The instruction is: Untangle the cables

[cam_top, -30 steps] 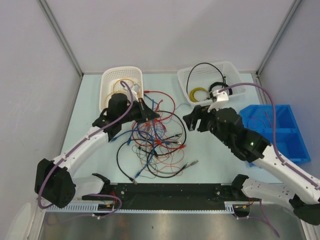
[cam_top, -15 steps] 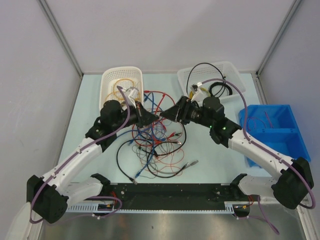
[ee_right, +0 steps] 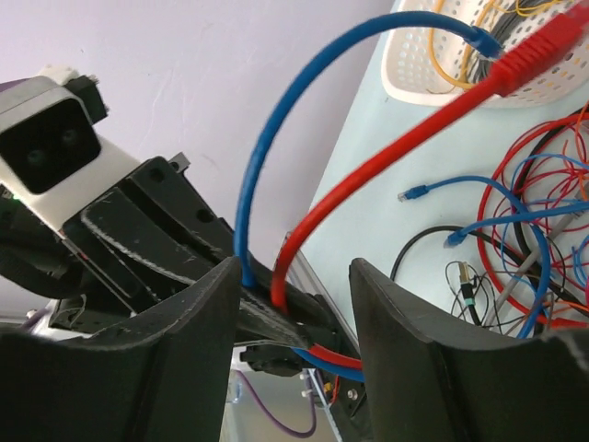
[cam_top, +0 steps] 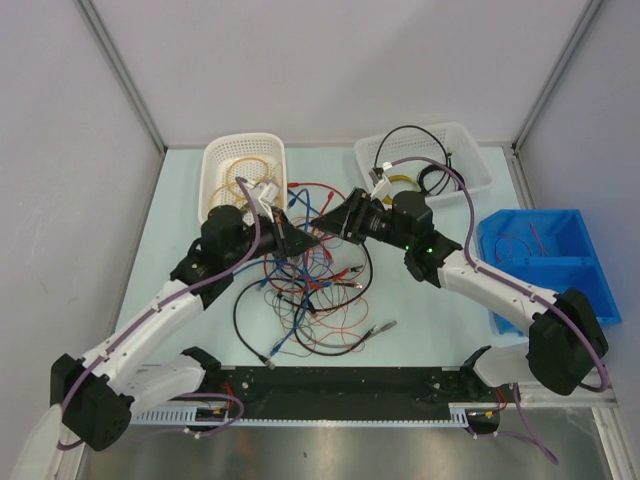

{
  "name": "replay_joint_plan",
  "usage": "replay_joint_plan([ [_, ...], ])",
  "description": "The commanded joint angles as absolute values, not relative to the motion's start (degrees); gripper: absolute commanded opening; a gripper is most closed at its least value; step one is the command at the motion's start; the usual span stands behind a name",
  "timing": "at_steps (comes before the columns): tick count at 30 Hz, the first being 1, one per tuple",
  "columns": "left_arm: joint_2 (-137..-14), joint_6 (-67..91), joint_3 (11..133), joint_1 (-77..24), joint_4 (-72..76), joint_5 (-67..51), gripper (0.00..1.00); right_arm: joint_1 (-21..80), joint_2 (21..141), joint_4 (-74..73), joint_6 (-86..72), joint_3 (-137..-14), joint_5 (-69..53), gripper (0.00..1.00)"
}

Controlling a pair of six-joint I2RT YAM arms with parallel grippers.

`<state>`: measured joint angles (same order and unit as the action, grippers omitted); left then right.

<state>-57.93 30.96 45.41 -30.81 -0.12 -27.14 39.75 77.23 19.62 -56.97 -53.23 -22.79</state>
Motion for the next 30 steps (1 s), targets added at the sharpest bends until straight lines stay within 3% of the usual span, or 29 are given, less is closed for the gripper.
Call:
replay_joint_plan([
  [1,-55.55,29.79,45.09,-31.20,2.20,-27.07,0.00,39.99,76.55,20.05,-56.08,-53.70,-21.54,0.55],
  [5,-55.02,30.59,44.30,-31.55,3.42,-27.42,0.00,39.55,77.25,21.00,-56.07,-53.70,-21.45,0.53],
  [8,-55.02,30.85,44.21,-32.08,3.78,-27.51,0.00,39.46,78.04,23.20,-56.60,-53.70,-21.44,0.46],
  [14,-55.37,31.46,44.30,-33.40,4.40,-27.86,0.00,39.46,79.63,25.84,-57.22,-53.70,-21.97,0.25],
  [16,-55.37,31.29,44.56,-33.40,3.43,-26.90,0.02,39.11,77.97,24.27,-56.52,-53.70,-21.71,0.12],
  [17,-55.28,31.03,45.26,-33.40,0.90,-25.76,0.17,38.85,77.00,23.13,-55.12,-53.70,-20.84,0.00],
  [20,-53.54,30.41,46.49,-33.40,-4.64,-19.44,0.58,37.45,69.90,15.05,-49.95,-53.70,-15.94,0.00],
  [22,-52.48,30.06,46.67,-33.40,-6.23,-15.30,0.70,34.82,63.76,8.02,-47.82,-53.79,-13.98,0.00],
  [23,-51.95,29.88,46.84,-33.31,-7.37,-14.51,0.83,33.41,61.98,5.65,-46.07,-53.96,-13.10,0.00],
  [25,-50.89,29.62,46.76,-33.31,-8.26,-13.18,0.84,28.51,57.60,-3.22,-44.31,-55.36,-12.48,0.00],
  [27,-50.45,29.53,46.41,-33.22,-7.65,-13.71,0.77,24.54,55.38,-10.24,-41.68,-56.16,-12.92,0.00],
  [30,-50.45,29.88,45.35,-33.31,-6.16,-15.46,0.58,16.81,51.78,-17.72,-38.95,-57.48,-12.75,0.00],
])
